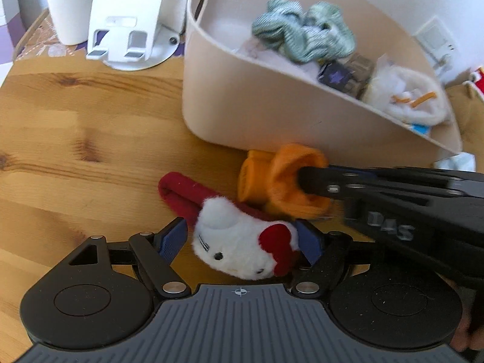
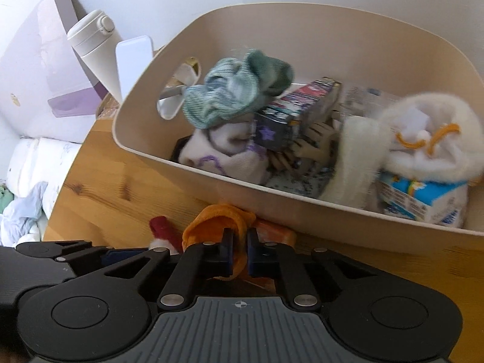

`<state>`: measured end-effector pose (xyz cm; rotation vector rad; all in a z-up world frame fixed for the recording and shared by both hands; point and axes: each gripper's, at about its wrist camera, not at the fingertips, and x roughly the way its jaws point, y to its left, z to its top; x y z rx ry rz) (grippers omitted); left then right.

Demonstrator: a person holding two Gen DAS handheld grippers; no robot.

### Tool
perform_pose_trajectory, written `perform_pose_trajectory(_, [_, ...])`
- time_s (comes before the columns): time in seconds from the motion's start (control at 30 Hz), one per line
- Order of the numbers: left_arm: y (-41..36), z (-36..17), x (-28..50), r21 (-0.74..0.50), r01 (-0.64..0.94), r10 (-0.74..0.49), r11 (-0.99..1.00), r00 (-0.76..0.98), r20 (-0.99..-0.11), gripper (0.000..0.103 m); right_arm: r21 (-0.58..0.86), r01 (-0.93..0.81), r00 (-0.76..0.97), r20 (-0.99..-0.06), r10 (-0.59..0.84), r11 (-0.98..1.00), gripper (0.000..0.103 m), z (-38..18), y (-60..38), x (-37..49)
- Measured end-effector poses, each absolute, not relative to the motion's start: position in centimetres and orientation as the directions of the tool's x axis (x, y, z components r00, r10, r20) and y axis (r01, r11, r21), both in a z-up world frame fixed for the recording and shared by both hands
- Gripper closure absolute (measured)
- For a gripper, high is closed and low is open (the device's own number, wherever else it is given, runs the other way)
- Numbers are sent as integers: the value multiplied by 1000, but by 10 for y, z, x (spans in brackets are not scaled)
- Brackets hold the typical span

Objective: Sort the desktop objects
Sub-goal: 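Grasp the orange plush with the right gripper while the left grasps the white Hello Kitty plush, then lift both plushes and carry them over the basket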

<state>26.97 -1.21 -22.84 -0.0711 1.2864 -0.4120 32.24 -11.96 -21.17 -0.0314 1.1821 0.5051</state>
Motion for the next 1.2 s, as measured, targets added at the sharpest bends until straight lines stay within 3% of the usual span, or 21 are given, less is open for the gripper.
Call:
perform_pose_trajectory(0.27, [-7,-232,272,-325,211,-370,922,223,-902,37,269,-336,306,-875,375,903,98,-207,-148,321])
perform_pose_trajectory(0.57, [2,-230,265,-332,246,-387,911,224,-895,43,255,-320,344,-866,363,913,99,-196,-152,305])
perform_pose_trajectory(1.2, [57,-163,237,-391,291,-480,873,366,-798,45,258,-291,506,-776,377,921,100,-128,-190,258])
